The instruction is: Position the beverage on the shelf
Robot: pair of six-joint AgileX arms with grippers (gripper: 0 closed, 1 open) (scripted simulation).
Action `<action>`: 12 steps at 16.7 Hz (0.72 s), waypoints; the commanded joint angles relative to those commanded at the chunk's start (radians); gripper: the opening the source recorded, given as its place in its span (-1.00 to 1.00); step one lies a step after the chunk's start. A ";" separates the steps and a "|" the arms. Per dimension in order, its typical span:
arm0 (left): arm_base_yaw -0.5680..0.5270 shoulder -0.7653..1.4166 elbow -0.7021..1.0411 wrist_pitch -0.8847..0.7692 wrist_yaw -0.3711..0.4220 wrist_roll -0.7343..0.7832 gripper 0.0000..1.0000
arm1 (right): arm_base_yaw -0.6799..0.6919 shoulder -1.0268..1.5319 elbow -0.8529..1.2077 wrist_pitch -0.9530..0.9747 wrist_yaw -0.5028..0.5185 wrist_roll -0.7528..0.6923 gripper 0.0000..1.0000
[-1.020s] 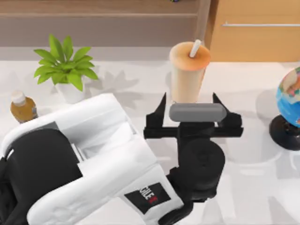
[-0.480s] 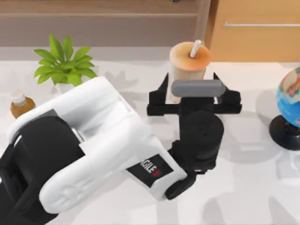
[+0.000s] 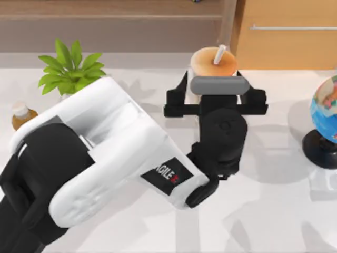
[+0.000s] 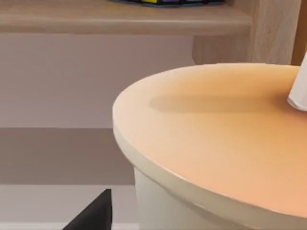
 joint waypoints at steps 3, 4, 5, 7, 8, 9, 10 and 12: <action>0.000 0.000 0.000 0.000 0.000 0.000 0.40 | 0.000 0.000 0.000 0.000 0.000 0.000 1.00; 0.000 0.000 0.000 0.000 0.000 0.000 0.25 | 0.000 0.000 0.000 0.000 0.000 0.000 1.00; 0.000 0.000 0.000 0.000 0.000 0.000 0.10 | 0.000 0.000 0.000 0.000 0.000 0.000 1.00; 0.000 0.000 0.000 0.000 0.000 0.000 -0.21 | 0.000 0.000 0.000 0.000 0.000 0.000 1.00; 0.000 0.000 0.000 0.000 0.000 0.000 -0.36 | 0.000 0.000 0.000 0.000 0.000 0.000 1.00; 0.000 0.000 0.000 0.000 0.000 0.000 -0.51 | 0.000 0.000 0.000 0.000 0.000 0.000 1.00; 0.000 0.000 0.000 0.000 0.000 0.000 -0.66 | 0.000 0.000 0.000 0.000 0.000 0.000 1.00; 0.000 0.000 0.000 0.000 0.000 0.000 -0.96 | 0.000 0.000 0.000 0.000 0.000 0.000 1.00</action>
